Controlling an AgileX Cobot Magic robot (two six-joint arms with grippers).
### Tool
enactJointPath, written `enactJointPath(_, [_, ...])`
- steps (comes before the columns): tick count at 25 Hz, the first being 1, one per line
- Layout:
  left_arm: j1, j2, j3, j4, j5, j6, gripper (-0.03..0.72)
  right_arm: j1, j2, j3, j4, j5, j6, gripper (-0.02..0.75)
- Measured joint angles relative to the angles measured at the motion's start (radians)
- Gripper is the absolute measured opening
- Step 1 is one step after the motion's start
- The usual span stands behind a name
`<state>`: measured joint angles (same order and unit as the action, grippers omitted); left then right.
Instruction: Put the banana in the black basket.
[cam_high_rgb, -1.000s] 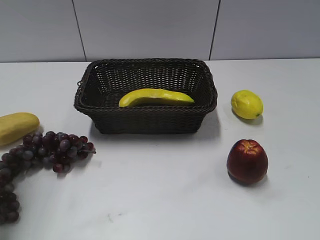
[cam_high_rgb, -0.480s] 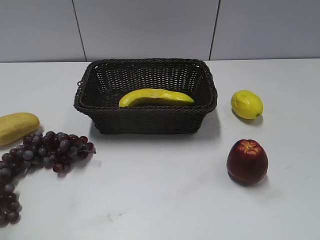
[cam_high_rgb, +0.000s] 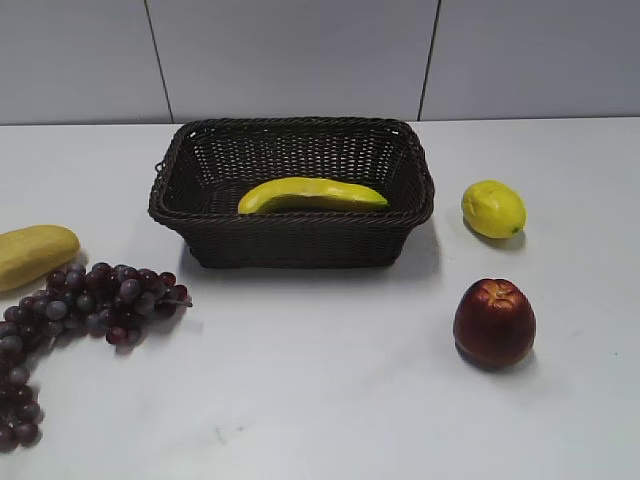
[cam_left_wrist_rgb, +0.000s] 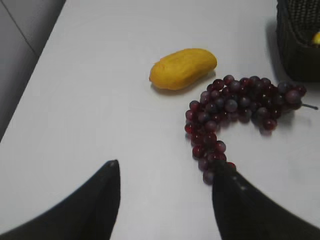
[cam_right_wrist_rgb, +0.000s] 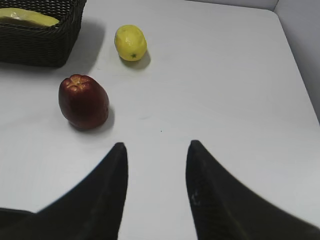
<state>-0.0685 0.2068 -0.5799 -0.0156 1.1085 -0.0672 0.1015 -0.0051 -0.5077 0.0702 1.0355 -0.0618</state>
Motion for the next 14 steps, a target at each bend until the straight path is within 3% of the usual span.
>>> enactJointPath(7, [0.000,-0.202,0.048,0.000,-0.005,0.018,0.570,0.000,0.000,0.000,0.000,0.000,0.000,0.301])
enactJointPath(14, [0.000,-0.207,0.076,0.001,-0.057,0.028,0.570,0.000,0.000,0.000,0.000,0.000,0.000,0.301])
